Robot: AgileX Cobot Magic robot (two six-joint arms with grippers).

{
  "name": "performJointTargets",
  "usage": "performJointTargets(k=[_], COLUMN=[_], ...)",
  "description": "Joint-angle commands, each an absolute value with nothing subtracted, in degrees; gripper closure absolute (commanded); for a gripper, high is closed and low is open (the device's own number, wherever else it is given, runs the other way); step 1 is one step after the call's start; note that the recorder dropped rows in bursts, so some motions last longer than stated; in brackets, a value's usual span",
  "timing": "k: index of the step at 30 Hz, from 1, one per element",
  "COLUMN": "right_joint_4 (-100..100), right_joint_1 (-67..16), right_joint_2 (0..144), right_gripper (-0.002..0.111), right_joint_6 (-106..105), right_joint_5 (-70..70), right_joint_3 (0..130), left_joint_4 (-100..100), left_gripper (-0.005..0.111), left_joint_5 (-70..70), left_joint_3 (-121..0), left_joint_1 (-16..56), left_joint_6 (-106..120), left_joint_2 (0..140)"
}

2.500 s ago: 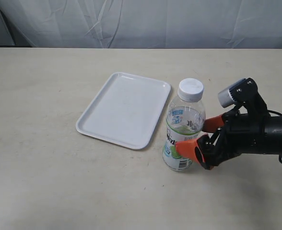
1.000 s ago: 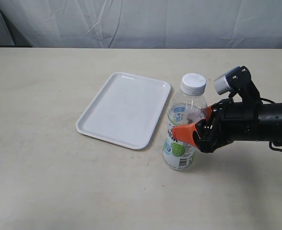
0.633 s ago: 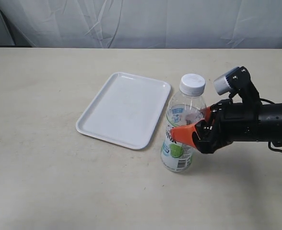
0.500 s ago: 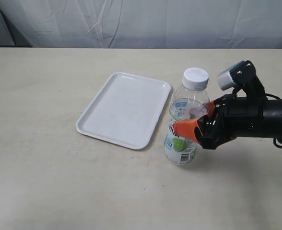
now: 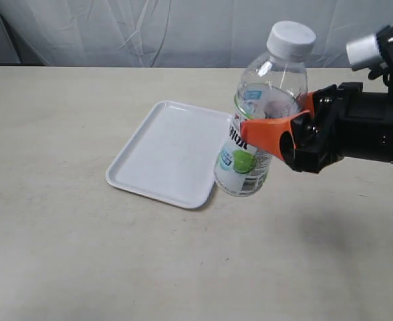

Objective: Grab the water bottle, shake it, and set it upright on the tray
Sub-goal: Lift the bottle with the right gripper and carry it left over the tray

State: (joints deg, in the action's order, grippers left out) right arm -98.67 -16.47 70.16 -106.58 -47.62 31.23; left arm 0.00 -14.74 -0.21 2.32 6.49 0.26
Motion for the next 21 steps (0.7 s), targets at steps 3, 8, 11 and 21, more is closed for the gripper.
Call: performJointTargets(k=[3, 8, 11, 21], right_joint_4=[-98.3, -99.9, -97.4, -86.4], right_joint_1=[-17.8, -21.2, -23.4, -33.8], right_joint_2=[68.6, 67.2, 67.6, 69.3], right_gripper=[0.109, 0.109, 0.109, 0.109], right_joint_6=[-102.5, -92.8, -93.2, -88.5], right_joint_5=[-53.8, -30.9, -39.3, -35.8], right_joint_3=[34.1, 35.7, 36.3, 41.5], left_joint_4=[0.0, 0.0, 0.0, 0.0], left_gripper=[0.106, 0.106, 0.106, 0.106], left_joint_5=[-14.1, -14.1, -14.1, -14.1], left_joint_3=[0.0, 0.0, 0.0, 0.0], left_joint_1=[2.3, 2.3, 2.3, 2.3], left_joint_6=[6.5, 6.5, 6.5, 6.5], left_joint_2=[0.0, 0.0, 0.0, 0.0])
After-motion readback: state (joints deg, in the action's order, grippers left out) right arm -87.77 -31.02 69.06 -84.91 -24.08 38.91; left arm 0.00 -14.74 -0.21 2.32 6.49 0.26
